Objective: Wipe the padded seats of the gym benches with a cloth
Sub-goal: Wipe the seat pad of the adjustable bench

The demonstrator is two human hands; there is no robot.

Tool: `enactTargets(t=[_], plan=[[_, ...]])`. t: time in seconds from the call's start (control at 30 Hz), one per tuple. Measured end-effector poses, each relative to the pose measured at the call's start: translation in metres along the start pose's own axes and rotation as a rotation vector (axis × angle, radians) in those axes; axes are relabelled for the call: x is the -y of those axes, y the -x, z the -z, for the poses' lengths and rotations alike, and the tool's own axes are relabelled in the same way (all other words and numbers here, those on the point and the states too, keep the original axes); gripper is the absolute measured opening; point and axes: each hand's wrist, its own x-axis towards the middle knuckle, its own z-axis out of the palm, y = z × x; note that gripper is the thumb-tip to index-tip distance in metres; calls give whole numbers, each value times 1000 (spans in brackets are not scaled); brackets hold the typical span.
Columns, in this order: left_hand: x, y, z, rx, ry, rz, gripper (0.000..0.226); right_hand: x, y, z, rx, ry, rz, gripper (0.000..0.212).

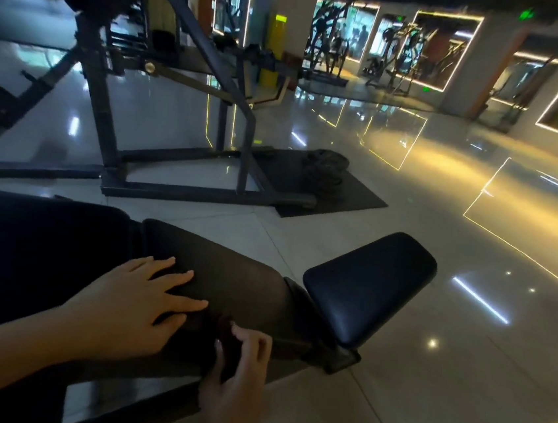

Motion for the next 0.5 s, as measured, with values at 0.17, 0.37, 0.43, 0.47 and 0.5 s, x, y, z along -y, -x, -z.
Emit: enactTargets(t=[0.17, 0.37, 0.43, 0.47, 0.5], plan=[[0, 2, -4, 22, -84, 0, 41, -4, 4, -3, -27, -68, 132, 14], [0, -3, 2, 75, -124, 0, 44, -15, 0, -7, -57, -78, 189, 13], [-5, 0, 4, 79, -112, -7, 44, -16, 2, -8, -106, -58, 206, 15], [-6, 1, 5, 76, -104, -11, 43, -16, 3, -8, -132, -53, 216, 15], [-7, 3, 6, 72, -98, -19, 43, -16, 4, -8, -155, -48, 218, 15]])
